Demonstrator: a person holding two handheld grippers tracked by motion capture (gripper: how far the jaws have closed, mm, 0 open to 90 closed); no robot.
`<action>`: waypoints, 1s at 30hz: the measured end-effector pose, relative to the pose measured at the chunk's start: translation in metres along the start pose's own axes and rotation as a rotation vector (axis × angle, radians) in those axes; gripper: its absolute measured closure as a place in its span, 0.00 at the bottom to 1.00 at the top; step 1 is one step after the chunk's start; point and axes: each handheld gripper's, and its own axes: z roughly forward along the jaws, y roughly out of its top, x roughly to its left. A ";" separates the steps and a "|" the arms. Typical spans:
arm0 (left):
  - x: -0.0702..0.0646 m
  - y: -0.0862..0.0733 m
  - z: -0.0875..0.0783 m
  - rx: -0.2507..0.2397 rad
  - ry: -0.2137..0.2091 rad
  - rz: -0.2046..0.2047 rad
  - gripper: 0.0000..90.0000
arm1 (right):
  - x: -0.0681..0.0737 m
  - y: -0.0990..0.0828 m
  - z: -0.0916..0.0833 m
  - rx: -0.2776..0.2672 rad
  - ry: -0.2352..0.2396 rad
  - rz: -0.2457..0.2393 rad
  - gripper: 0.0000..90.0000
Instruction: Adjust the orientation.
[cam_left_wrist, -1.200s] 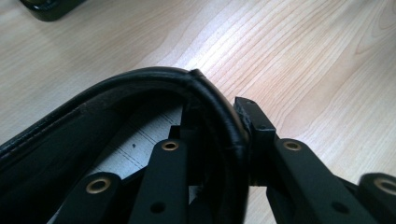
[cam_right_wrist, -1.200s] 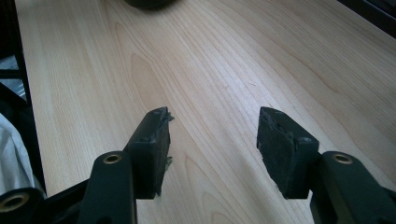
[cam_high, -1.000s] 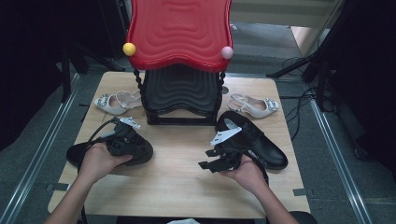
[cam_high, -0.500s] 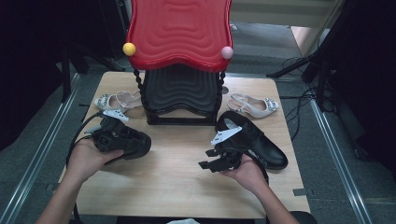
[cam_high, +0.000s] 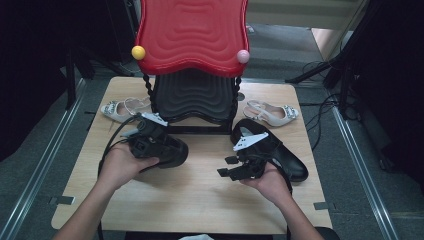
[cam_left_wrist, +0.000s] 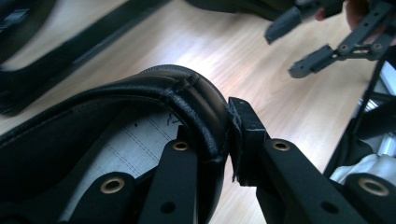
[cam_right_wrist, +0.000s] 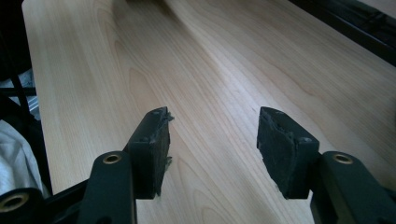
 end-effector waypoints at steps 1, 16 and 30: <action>-0.002 0.003 0.005 0.007 -0.007 0.005 0.91 | -0.001 -0.001 -0.001 -0.004 -0.003 0.001 0.50; -0.051 0.036 0.070 0.091 -0.036 0.073 0.91 | -0.010 -0.011 -0.016 -0.030 -0.041 0.046 0.50; -0.064 0.043 0.123 0.184 -0.008 0.106 0.89 | -0.012 -0.022 -0.020 -0.008 -0.074 0.068 0.51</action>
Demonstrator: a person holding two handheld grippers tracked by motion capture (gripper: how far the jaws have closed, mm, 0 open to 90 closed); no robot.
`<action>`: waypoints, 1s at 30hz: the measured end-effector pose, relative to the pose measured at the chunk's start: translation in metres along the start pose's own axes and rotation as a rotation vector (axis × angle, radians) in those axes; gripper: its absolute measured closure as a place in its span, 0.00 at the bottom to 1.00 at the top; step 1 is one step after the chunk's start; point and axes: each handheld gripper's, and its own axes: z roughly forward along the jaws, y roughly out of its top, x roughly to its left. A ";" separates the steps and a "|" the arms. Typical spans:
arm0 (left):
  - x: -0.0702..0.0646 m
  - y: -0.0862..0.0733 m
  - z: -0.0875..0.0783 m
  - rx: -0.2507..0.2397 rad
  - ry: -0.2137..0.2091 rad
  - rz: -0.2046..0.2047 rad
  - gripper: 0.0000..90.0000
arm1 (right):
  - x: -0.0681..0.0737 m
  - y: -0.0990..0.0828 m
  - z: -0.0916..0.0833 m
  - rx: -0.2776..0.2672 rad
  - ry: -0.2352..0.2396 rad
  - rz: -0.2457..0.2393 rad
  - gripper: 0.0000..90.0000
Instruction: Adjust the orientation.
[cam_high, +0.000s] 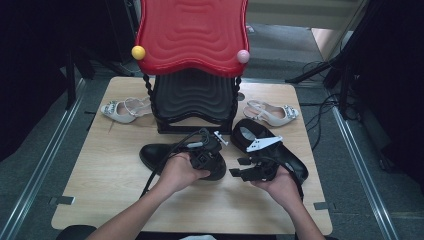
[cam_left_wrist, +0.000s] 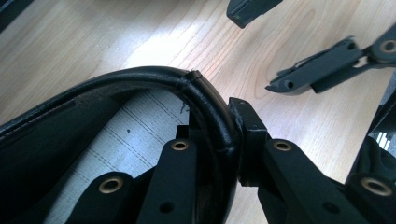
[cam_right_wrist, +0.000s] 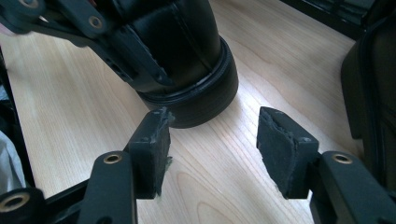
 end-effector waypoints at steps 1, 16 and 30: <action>0.000 0.000 0.001 0.005 0.001 0.002 0.89 | 0.000 -0.001 0.000 0.002 -0.001 0.005 0.51; 0.000 0.001 -0.001 -0.057 -0.051 -0.003 0.76 | -0.001 -0.007 -0.003 0.005 -0.013 0.018 0.51; 0.005 -0.016 -0.054 -0.187 -0.064 0.031 0.50 | 0.002 -0.005 -0.004 -0.011 0.005 0.018 0.51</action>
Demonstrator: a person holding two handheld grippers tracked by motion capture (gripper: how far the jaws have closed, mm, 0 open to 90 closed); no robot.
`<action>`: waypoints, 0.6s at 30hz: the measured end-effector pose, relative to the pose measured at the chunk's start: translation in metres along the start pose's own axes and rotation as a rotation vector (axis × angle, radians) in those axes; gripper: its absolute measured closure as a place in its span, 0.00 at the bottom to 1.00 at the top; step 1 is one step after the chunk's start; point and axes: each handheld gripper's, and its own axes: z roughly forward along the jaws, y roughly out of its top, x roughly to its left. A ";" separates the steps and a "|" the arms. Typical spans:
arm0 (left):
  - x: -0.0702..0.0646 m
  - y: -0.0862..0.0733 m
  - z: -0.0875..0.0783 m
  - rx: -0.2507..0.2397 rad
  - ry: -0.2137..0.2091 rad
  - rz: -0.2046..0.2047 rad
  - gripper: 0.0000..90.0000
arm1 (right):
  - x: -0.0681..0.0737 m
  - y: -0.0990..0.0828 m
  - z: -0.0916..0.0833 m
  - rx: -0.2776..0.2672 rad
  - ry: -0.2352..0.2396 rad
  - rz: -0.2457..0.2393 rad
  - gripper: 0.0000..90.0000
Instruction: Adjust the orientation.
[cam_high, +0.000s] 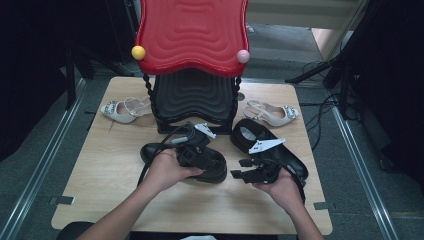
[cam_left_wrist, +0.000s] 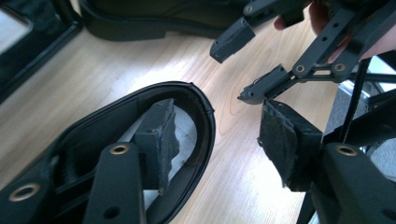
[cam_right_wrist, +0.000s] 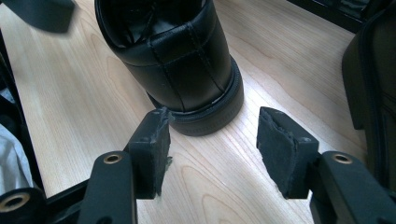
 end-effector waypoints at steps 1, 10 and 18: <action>0.002 -0.001 -0.004 -0.003 0.002 -0.007 0.50 | 0.000 0.000 0.000 0.001 -0.001 -0.002 0.51; 0.005 -0.019 -0.027 -0.051 -0.005 0.024 0.50 | 0.002 0.003 0.001 -0.016 -0.001 -0.007 0.51; 0.014 -0.042 -0.043 -0.117 0.018 0.040 0.53 | 0.004 0.009 0.006 -0.023 0.004 -0.013 0.51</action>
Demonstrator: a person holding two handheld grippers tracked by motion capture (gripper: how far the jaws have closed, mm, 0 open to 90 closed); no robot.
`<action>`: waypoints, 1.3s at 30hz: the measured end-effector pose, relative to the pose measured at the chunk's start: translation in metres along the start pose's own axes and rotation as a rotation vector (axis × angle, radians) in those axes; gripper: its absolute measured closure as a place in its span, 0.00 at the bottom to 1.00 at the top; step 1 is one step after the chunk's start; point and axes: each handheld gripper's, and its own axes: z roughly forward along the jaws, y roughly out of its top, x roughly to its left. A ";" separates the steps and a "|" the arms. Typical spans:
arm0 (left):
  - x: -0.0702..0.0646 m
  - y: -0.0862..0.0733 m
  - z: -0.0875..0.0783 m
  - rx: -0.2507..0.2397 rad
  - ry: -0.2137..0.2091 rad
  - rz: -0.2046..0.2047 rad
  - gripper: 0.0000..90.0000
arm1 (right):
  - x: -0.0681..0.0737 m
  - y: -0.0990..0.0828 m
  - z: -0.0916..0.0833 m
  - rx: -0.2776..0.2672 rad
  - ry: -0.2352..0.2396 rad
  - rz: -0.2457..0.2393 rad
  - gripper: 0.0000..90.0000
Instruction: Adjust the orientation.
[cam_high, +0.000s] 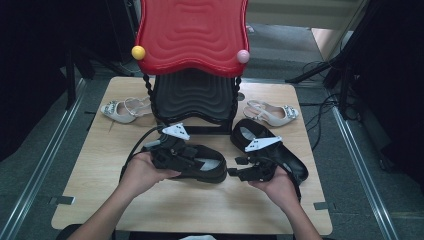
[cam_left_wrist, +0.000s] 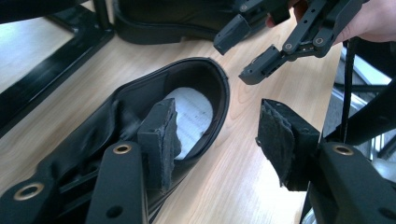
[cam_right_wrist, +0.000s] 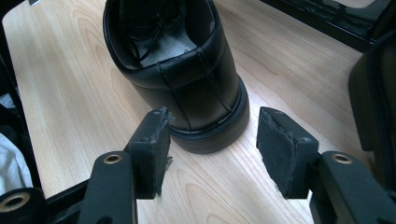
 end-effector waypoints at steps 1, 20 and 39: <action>0.003 -0.006 -0.005 -0.016 0.018 0.002 0.54 | 0.001 0.001 0.001 0.001 0.002 -0.007 0.51; 0.022 -0.054 -0.040 -0.119 0.111 -0.130 0.88 | -0.002 0.016 0.009 0.012 0.028 -0.051 0.52; 0.054 -0.105 -0.028 -0.112 0.144 -0.275 1.00 | -0.014 0.035 0.021 0.022 0.011 -0.048 0.98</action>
